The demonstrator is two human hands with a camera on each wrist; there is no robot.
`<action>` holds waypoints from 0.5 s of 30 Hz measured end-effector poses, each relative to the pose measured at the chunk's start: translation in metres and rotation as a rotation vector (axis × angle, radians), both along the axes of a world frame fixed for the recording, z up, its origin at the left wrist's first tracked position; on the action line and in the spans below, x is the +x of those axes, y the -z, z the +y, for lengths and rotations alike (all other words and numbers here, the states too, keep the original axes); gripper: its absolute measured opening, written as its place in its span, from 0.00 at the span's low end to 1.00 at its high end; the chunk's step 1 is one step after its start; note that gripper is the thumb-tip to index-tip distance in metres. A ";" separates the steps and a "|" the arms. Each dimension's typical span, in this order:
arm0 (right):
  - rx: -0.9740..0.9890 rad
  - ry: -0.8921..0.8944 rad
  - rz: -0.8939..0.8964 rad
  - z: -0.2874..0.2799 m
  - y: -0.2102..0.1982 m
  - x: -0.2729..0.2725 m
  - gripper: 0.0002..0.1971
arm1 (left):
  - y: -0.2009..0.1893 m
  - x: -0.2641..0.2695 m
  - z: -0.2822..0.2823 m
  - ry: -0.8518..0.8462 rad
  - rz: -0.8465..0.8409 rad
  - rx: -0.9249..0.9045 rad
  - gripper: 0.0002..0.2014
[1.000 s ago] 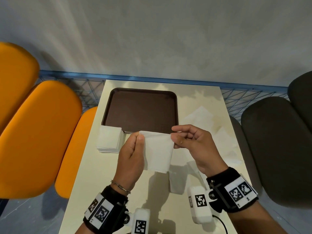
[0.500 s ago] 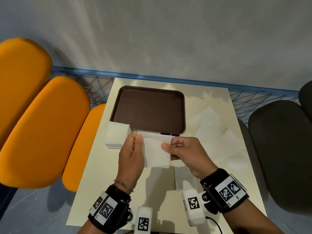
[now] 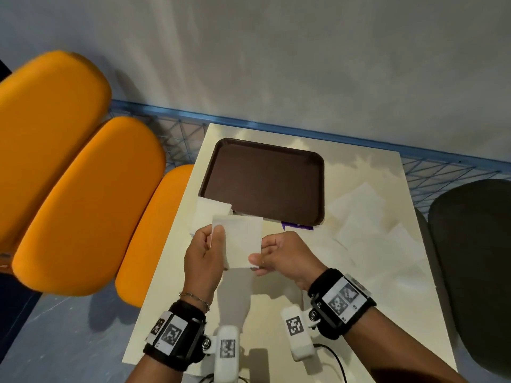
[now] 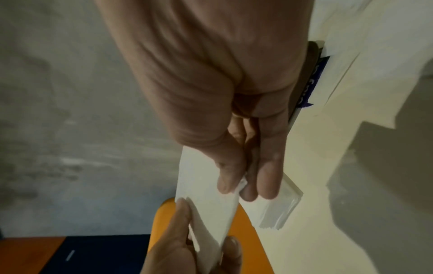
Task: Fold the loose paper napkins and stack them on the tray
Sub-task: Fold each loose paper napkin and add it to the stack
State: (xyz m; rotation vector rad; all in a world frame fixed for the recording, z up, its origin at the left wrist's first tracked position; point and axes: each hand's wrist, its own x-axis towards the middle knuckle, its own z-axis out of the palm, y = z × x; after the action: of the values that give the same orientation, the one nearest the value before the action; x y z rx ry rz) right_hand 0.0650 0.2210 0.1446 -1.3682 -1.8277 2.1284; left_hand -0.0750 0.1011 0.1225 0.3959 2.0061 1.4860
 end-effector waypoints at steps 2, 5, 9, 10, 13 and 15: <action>0.041 -0.003 -0.005 0.006 0.013 -0.019 0.06 | 0.009 -0.017 -0.004 0.025 -0.017 -0.065 0.08; 0.057 -0.002 -0.022 0.011 0.032 -0.044 0.07 | 0.024 -0.046 -0.005 0.009 -0.051 -0.097 0.06; 0.058 -0.023 -0.092 0.013 0.054 -0.057 0.11 | 0.060 -0.095 0.007 0.014 0.024 -0.186 0.05; 0.077 -0.025 -0.128 0.013 0.058 -0.054 0.13 | 0.068 -0.105 0.012 0.019 0.047 -0.215 0.05; 0.162 -0.032 -0.214 0.019 0.067 -0.028 0.15 | 0.086 -0.123 0.028 0.036 0.113 -0.304 0.06; 0.211 -0.036 -0.271 0.026 0.074 -0.001 0.16 | 0.096 -0.129 0.035 0.048 0.128 -0.351 0.04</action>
State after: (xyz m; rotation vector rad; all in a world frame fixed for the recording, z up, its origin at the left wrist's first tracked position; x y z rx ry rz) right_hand 0.0643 0.2472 0.0701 -1.6461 -2.1131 1.7716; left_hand -0.2039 0.1358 0.0266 0.3942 2.2872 1.0722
